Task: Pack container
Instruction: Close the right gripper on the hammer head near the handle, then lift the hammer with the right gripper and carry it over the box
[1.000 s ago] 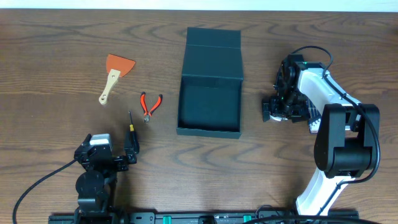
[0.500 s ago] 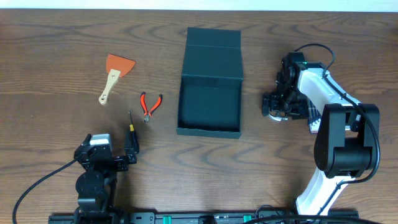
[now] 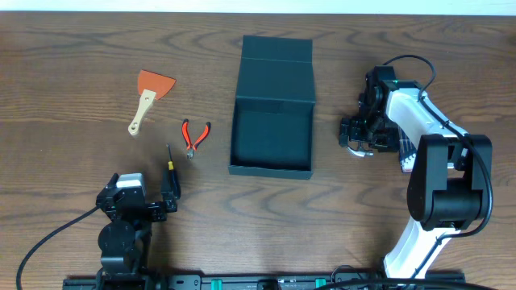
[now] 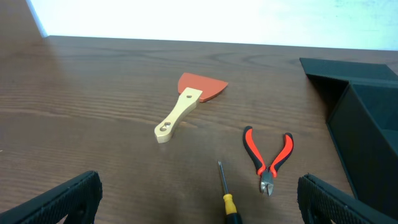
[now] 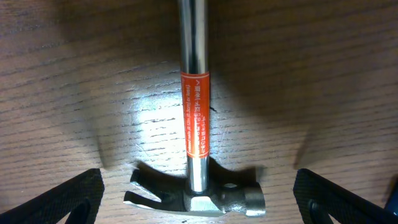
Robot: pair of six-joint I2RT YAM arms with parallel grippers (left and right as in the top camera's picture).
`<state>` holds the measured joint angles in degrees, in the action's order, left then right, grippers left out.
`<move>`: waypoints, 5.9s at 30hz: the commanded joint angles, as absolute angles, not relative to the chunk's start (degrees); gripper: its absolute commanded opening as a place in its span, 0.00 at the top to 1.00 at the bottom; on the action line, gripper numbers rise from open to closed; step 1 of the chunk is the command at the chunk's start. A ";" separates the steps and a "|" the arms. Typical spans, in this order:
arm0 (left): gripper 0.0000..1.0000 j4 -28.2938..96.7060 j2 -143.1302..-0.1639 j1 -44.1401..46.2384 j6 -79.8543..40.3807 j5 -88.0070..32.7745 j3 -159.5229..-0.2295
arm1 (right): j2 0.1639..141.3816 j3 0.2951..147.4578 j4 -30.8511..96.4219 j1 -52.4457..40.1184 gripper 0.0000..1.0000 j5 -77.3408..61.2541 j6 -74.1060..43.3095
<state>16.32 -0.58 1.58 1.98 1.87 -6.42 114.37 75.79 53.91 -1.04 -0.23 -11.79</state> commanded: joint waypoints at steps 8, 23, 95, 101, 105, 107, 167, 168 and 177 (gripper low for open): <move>0.02 17.54 -0.23 1.37 2.76 1.91 -5.78 | 114.89 75.55 53.10 -1.04 0.01 1.69 -12.12; 0.02 17.54 -0.23 1.37 2.76 1.91 -5.78 | 114.93 73.08 50.57 -1.06 0.01 1.67 -15.22; 0.01 17.54 -0.23 1.37 2.76 1.91 -5.78 | 115.00 72.07 52.90 -1.17 0.20 1.04 -19.31; 0.01 17.54 -0.23 1.37 2.76 1.91 -5.78 | 114.98 72.07 52.71 -1.17 0.25 1.06 -19.29; 0.01 17.54 -0.23 1.37 2.76 1.91 -5.78 | 115.00 72.07 52.47 -1.17 0.27 1.06 -19.29; 0.02 17.54 -0.23 1.37 2.76 1.91 -5.78 | 114.98 72.07 52.23 -1.15 0.30 1.06 -19.27; 0.02 17.54 -0.23 1.37 2.76 1.91 -5.78 | 114.98 81.17 54.41 -1.17 0.49 2.13 -17.08; 0.01 17.54 -0.23 1.37 2.76 1.91 -5.78 | 114.98 81.80 54.81 -1.17 0.49 2.13 -17.08; 0.01 17.54 -0.23 1.37 2.76 1.91 -5.78 | 114.98 89.84 59.48 -1.19 0.47 2.11 -16.19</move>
<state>16.32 -0.58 1.58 1.98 1.87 -6.42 114.39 86.13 58.46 -1.04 1.32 -17.34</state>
